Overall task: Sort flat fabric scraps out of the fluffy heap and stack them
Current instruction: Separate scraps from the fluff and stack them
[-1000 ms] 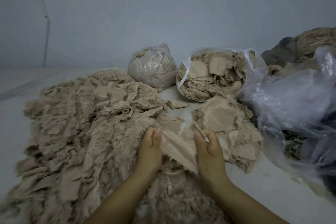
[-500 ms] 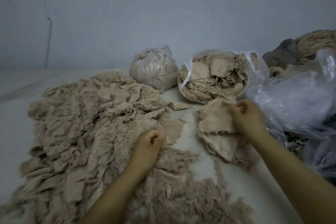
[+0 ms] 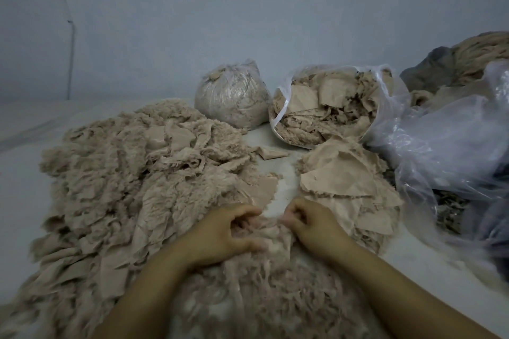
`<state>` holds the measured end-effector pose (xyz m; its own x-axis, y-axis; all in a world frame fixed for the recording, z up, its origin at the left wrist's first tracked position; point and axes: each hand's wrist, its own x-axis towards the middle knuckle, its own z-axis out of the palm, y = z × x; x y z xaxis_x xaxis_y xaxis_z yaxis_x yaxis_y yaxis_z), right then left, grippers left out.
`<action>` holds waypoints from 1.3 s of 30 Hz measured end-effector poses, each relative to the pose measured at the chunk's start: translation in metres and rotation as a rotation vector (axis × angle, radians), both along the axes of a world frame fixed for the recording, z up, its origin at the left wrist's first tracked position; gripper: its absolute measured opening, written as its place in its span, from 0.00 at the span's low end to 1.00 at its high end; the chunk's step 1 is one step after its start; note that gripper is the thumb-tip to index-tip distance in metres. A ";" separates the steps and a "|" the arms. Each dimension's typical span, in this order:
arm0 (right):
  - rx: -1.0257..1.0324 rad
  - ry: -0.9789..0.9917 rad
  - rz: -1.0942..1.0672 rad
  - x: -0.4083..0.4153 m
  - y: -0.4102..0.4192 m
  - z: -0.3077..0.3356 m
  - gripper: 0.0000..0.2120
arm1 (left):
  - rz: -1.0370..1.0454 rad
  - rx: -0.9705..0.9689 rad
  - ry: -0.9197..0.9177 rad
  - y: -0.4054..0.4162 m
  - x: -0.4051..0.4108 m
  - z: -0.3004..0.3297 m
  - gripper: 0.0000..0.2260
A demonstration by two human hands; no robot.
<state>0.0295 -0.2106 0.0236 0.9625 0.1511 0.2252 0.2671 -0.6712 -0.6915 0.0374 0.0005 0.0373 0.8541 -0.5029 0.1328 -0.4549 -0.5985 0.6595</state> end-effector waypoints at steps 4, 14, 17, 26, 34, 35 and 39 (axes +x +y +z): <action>0.084 0.065 -0.047 0.000 -0.004 -0.002 0.12 | 0.013 0.235 -0.164 0.003 0.003 -0.004 0.22; 0.291 0.245 0.082 -0.013 -0.003 0.008 0.10 | 0.071 -0.329 -0.009 -0.010 -0.002 0.003 0.12; 0.505 0.166 0.016 -0.008 -0.009 0.009 0.17 | 0.258 -0.337 -0.055 -0.004 0.004 0.001 0.12; 0.542 0.067 0.092 -0.008 -0.002 0.008 0.08 | 0.110 -0.019 -0.134 -0.014 0.001 -0.005 0.09; 0.117 0.212 0.062 -0.015 -0.004 0.007 0.13 | 0.084 -0.202 -0.083 -0.013 -0.001 -0.002 0.12; 0.042 0.089 0.037 -0.014 -0.002 0.006 0.16 | 0.040 -0.187 -0.087 -0.015 -0.003 -0.002 0.11; 0.186 -0.080 0.174 -0.018 0.013 0.006 0.06 | -0.017 -0.169 -0.073 -0.016 -0.005 -0.001 0.09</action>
